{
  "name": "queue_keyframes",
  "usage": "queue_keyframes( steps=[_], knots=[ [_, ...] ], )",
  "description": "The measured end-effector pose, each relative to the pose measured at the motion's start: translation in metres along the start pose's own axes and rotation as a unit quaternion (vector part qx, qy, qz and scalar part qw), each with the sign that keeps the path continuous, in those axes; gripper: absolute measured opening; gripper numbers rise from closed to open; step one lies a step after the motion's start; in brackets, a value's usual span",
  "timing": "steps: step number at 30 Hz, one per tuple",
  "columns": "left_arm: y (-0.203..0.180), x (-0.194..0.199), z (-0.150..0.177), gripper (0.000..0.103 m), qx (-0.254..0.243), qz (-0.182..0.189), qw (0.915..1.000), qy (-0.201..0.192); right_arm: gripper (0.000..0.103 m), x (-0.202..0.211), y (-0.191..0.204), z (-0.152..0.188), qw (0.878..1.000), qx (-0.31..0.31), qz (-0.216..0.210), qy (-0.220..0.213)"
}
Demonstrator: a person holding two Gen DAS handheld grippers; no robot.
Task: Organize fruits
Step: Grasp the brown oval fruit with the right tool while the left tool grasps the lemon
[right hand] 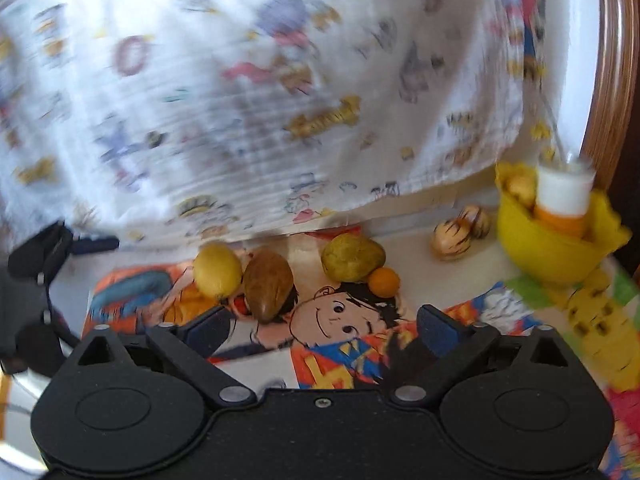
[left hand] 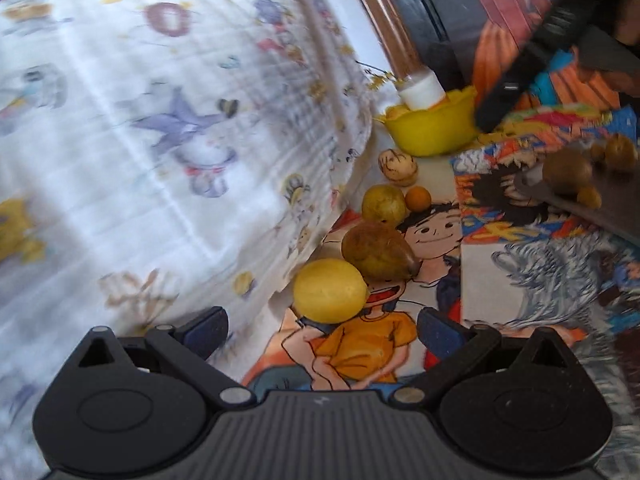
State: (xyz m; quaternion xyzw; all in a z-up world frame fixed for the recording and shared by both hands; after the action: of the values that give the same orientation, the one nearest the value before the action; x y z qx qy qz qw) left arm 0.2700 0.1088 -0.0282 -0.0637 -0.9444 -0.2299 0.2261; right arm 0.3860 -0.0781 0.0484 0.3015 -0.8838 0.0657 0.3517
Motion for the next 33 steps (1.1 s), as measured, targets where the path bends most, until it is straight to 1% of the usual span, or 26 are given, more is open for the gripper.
queue_keyframes(
  steps=[3, 6, 7, 9, 12, 14, 17, 22, 24, 28, 31, 33],
  knots=[
    [0.0, -0.013, 0.0, 0.101, -0.013, 0.004, 0.9999, 0.007, 0.091, -0.029, 0.001, -0.004, 0.998, -0.051, -0.018, 0.018],
    [0.0, -0.024, 0.001, 0.098, -0.008, 0.015, 0.9997, 0.018, 0.088, -0.052, 0.007, -0.008, 0.996, -0.081, -0.029, 0.03],
    [0.0, -0.028, 0.001, 0.096, -0.004, 0.017, 0.9996, 0.022, 0.087, -0.06, 0.008, -0.009, 0.995, -0.092, -0.031, 0.035],
    [0.001, -0.035, 0.001, 0.095, 0.006, 0.022, 0.9994, 0.026, 0.084, -0.076, 0.011, -0.01, 0.992, -0.112, -0.042, 0.045],
    [0.004, -0.044, 0.0, 0.093, 0.027, 0.025, 0.9989, 0.029, 0.081, -0.094, 0.013, -0.013, 0.988, -0.135, -0.045, 0.053],
    [0.006, -0.05, -0.001, 0.092, 0.041, 0.027, 0.9983, 0.033, 0.079, -0.103, 0.013, -0.014, 0.986, -0.149, -0.047, 0.054],
    [0.009, -0.057, -0.001, 0.09, 0.061, 0.032, 0.9969, 0.038, 0.077, -0.114, 0.014, -0.014, 0.982, -0.171, -0.062, 0.057],
    [0.014, -0.063, -0.001, 0.086, 0.078, 0.04, 0.9954, 0.039, 0.076, -0.126, 0.018, -0.013, 0.978, -0.184, -0.079, 0.063],
    [0.015, -0.066, -0.002, 0.085, 0.082, 0.043, 0.9949, 0.04, 0.073, -0.131, 0.018, -0.012, 0.976, -0.187, -0.083, 0.067],
    [0.015, -0.073, -0.001, 0.079, 0.092, 0.045, 0.9937, 0.047, 0.07, -0.139, 0.02, -0.01, 0.975, -0.191, -0.086, 0.073],
    [0.016, -0.076, -0.001, 0.076, 0.1, 0.047, 0.9926, 0.051, 0.065, -0.147, 0.018, -0.007, 0.972, -0.201, -0.089, 0.079],
    [0.017, -0.078, -0.001, 0.076, 0.106, 0.05, 0.9917, 0.052, 0.064, -0.148, 0.019, -0.004, 0.971, -0.207, -0.093, 0.08]
  ],
)
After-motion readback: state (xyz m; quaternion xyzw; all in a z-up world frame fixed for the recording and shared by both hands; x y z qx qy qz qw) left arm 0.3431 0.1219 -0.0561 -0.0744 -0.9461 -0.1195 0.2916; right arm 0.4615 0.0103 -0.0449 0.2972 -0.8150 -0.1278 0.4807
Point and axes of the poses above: each gripper's, at about its wrist camera, not at the fingertips, and x roughly against the way its jaws point, y to its left, z to its underside, the point moved 6 cm from there along -x, roughly the way its jaws point, and after that the axes turned 2 degrees about z, right-handed, at the moved point
